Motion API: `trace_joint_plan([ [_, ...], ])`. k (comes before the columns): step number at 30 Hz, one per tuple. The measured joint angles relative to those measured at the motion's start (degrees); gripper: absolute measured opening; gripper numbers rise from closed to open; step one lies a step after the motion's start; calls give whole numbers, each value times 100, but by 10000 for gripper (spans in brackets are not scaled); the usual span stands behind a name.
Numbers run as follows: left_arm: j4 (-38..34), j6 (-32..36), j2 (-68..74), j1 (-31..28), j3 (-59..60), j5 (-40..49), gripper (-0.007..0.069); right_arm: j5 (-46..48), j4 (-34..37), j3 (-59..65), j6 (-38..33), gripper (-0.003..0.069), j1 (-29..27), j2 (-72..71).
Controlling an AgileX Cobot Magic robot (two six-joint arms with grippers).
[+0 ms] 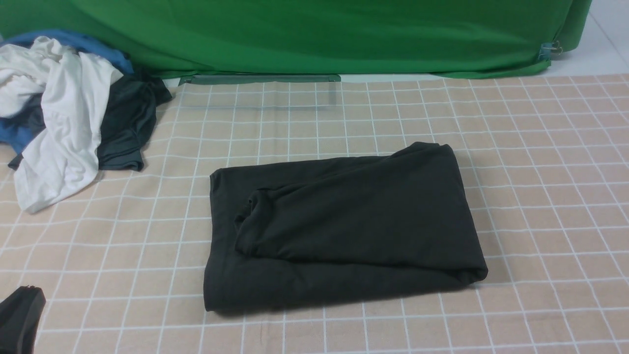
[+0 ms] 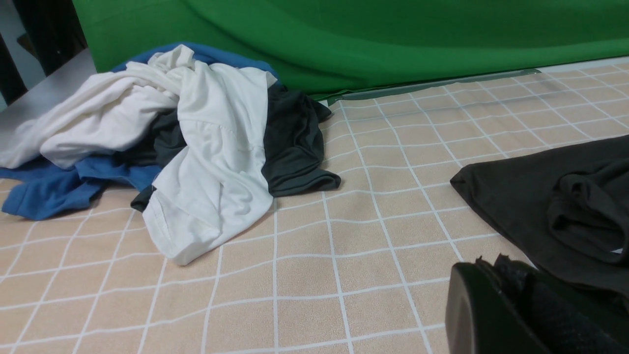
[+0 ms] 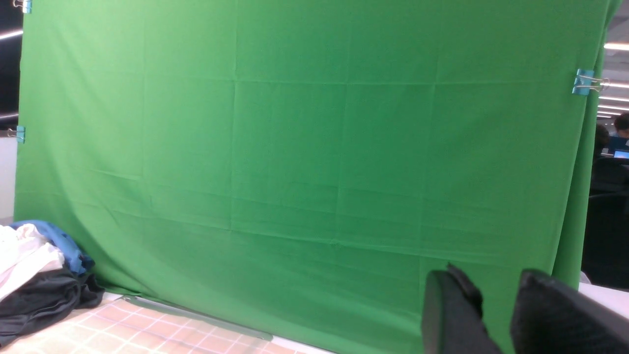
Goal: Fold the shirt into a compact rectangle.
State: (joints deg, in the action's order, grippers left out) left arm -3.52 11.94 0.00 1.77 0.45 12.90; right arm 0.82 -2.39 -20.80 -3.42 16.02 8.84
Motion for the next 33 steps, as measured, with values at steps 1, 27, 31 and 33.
trace_joint_plan([
  [1,0,0,0,0,0,0,20,0,0,0,0,235,0,0],
  [27,43,21,0,-1,0,-12,20,1264,5,2123,-287,235,-1755,-784],
  [31,43,27,0,-1,0,-17,20,1315,5,2123,-190,235,-1755,-875],
  [33,49,21,-2,-1,0,-25,20,1329,5,2123,-136,235,-1755,-884],
])
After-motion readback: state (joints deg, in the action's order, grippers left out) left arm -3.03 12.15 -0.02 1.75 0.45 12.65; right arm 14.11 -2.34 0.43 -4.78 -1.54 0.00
